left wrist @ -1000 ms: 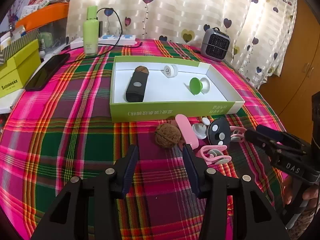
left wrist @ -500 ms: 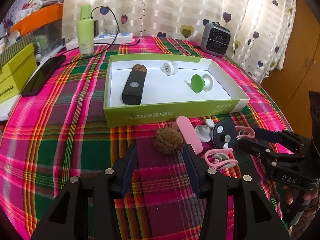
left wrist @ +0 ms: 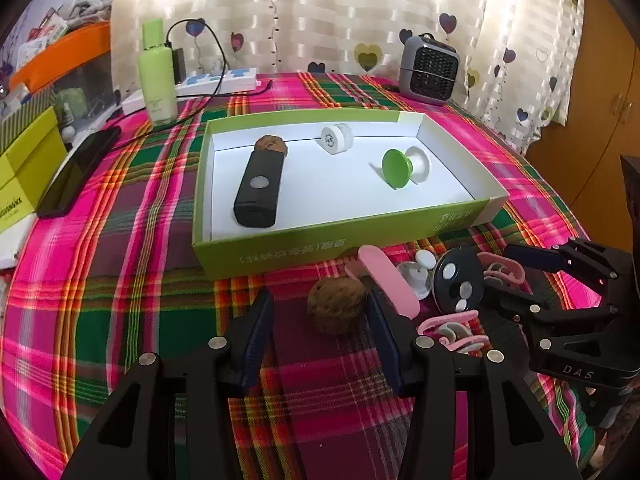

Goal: Organize objects
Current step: 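Grasp the walnut with the left tool while the right tool grasps the pink clip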

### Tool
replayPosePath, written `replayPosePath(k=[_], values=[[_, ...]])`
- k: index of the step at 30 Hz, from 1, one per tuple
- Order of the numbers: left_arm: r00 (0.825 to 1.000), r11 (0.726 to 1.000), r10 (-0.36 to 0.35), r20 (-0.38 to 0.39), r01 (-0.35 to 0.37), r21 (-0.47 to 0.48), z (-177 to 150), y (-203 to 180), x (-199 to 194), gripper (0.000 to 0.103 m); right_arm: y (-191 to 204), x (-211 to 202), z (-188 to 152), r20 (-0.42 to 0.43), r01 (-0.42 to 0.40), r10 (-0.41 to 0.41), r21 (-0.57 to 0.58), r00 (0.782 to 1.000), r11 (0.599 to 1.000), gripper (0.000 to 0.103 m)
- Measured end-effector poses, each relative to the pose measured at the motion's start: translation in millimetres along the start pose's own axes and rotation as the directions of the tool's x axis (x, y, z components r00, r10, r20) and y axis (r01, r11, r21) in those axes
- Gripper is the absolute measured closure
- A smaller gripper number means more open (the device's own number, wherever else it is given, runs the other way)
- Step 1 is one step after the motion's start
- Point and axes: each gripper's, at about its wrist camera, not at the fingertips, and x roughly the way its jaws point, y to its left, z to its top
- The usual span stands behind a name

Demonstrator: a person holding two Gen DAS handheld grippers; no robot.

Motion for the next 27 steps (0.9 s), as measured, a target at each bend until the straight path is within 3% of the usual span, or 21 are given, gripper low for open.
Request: replayPosePath(k=[17, 27], values=[[1.000, 1.000, -0.012, 0.003, 0.012, -0.019, 3, 4, 7, 0.057, -3, 1, 2, 0.001, 0.024, -0.024, 0.030, 1.000, 0.999, 0.047], [1.000, 0.999, 0.006, 0.007, -0.006, -0.039, 2, 10, 6, 0.073, 0, 0, 2, 0.007, 0.025, -0.025, 0.034, 1.000, 0.999, 0.066]])
